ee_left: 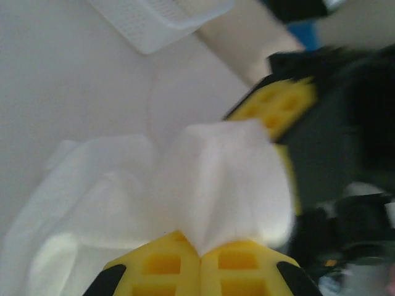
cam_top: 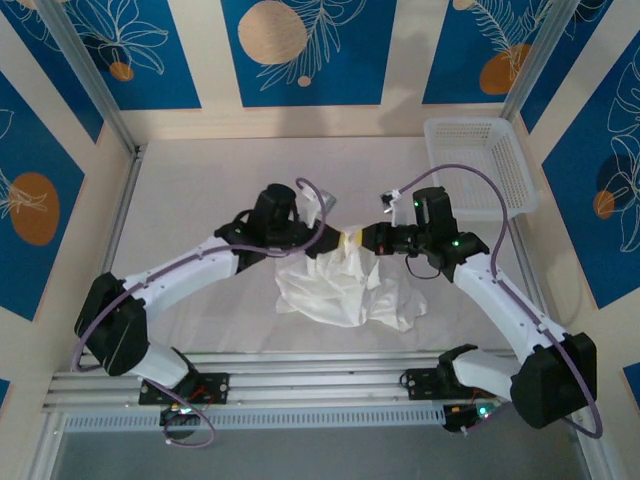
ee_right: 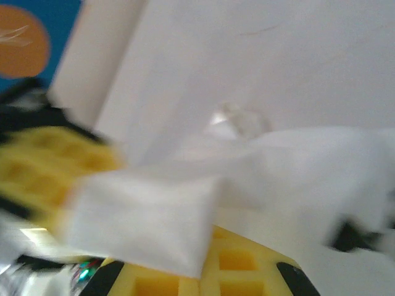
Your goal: Fold the inside-out t-shirt
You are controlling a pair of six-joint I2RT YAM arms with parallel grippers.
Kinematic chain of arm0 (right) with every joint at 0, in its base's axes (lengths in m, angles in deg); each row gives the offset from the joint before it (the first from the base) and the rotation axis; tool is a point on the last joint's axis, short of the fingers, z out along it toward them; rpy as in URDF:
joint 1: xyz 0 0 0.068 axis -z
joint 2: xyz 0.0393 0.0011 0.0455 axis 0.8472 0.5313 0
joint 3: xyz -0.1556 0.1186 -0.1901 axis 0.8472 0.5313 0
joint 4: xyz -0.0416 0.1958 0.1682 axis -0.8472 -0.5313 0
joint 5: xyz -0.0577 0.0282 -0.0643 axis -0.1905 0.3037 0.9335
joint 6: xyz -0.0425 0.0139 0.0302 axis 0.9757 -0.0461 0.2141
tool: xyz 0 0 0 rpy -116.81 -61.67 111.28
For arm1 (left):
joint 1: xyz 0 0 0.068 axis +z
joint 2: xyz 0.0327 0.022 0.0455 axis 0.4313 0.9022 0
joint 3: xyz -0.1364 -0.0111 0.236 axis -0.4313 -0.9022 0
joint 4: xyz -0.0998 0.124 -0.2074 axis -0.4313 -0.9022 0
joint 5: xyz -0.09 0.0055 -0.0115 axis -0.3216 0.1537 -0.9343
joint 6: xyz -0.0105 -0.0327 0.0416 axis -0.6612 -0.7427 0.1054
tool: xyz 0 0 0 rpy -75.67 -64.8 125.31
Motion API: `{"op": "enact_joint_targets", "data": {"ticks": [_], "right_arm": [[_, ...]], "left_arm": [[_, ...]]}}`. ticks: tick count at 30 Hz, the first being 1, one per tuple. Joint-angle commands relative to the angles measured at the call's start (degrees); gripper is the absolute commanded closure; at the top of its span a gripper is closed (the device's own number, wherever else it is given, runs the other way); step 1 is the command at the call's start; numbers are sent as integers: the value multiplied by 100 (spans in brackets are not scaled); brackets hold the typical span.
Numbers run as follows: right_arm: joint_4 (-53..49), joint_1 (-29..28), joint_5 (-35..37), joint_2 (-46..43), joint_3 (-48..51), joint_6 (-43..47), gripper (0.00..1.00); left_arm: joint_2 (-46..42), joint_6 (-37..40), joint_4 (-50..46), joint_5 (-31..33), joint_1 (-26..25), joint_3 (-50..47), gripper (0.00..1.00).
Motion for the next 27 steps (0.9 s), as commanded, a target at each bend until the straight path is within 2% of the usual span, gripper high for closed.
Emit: {"op": "enact_joint_targets", "data": {"ticks": [1, 3, 5, 8, 13, 15, 20, 24, 27], "right_arm": [[-600, 151, 1028, 322, -30, 605, 100], [-656, 128, 713, 406, -189, 803, 100], [-527, 76, 512, 311, -245, 698, 88], [-254, -8, 632, -128, -106, 416, 68], [812, -380, 793, -1121, 742, -195, 49], [1240, -618, 1178, -1325, 1066, -237, 39], [1559, -776, 1994, -967, 1212, -42, 38], [1401, -921, 2215, -501, 1051, 162, 38], [1160, -975, 2401, -247, 877, -146, 42]], "left_arm": [[-19, -1368, 891, -1726, 287, 142, 100], [-40, -1282, 650, -1741, 274, 299, 100], [16, -1156, 369, -1737, 276, 468, 100], [140, -1073, 190, -1669, 285, 579, 100], [272, -1348, 482, -1678, 276, 544, 100], [281, -1368, 510, -1684, 280, 555, 100], [202, -1388, 509, -1640, 283, 579, 100], [97, -1320, 430, -1549, 283, 573, 100], [62, -1299, 398, -1516, 283, 573, 100]]}}
